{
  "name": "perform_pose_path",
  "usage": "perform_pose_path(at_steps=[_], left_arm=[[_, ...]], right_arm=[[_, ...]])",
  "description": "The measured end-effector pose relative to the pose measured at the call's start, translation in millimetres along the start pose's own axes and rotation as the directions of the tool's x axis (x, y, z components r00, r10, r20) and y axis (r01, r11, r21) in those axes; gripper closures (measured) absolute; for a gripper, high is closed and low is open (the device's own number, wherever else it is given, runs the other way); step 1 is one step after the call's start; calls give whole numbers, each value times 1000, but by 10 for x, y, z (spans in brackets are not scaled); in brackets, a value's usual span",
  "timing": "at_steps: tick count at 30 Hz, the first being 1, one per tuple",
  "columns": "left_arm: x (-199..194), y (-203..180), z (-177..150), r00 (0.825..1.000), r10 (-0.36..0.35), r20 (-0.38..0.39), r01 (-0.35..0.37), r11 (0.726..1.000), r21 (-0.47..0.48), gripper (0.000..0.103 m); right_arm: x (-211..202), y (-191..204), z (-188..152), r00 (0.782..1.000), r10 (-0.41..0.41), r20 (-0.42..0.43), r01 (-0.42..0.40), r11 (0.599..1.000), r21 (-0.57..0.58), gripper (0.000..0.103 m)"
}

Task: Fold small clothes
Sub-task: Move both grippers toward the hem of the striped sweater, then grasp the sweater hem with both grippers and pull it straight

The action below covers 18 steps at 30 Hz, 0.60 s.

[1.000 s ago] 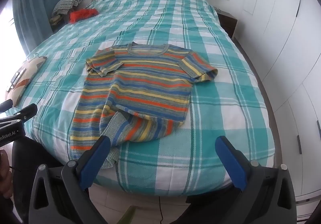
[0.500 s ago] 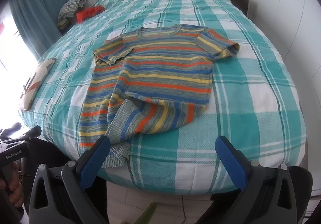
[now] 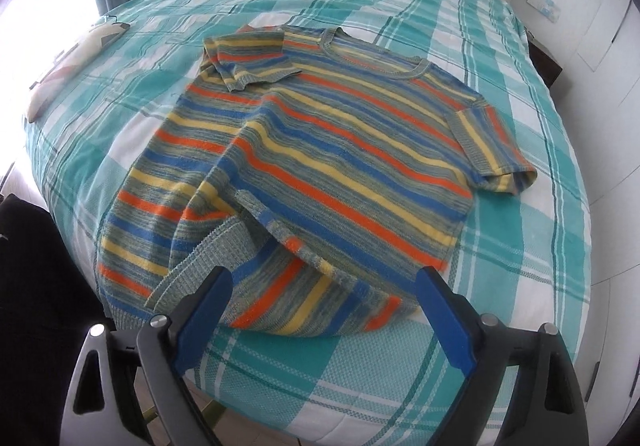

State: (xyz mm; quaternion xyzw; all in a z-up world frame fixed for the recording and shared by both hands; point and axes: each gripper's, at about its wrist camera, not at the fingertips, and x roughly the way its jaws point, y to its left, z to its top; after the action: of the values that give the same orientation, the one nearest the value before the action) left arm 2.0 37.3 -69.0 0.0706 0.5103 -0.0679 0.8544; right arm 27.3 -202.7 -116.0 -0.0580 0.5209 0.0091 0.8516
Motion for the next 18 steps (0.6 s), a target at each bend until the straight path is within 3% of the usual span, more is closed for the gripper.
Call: perform_pose_path(at_steps=[4,5,6,7,8,11,14,18], left_arm=[[126,-81,1,1000,7,-21,-6,1000,27,0],[140,-82,13,1000,11,-21,-11,999,38,0],[141,-88,8,1000,11,-19,-10,999,45,0],[128,-88,-3,1000,8,-16,-7,999,50,0],[114,-75,-13,1000,5,-14,-5,999,51,0],[106,25,-51,1000,7,-12,-6,999,35,0],[181,142,-78,1000,-2,-27,2,1000,-3,0],[380,181,-121,998,-13,-65,12,1000,-20,0]], right_arm=[[344,108,106,997,2,-78,-6,998,-56,15],[451,127,119,996,-6,-93,-1,997,-73,30],[536,149,130,995,1,-102,-11,996,-93,54],[597,163,127,993,20,-116,-33,994,-106,70],[626,164,122,991,46,-129,-59,993,-104,95],[387,36,54,992,96,-86,-101,994,-52,98],[-61,-260,-196,995,95,-37,-95,995,4,98],[-398,-771,-700,997,-9,-80,15,998,68,98]])
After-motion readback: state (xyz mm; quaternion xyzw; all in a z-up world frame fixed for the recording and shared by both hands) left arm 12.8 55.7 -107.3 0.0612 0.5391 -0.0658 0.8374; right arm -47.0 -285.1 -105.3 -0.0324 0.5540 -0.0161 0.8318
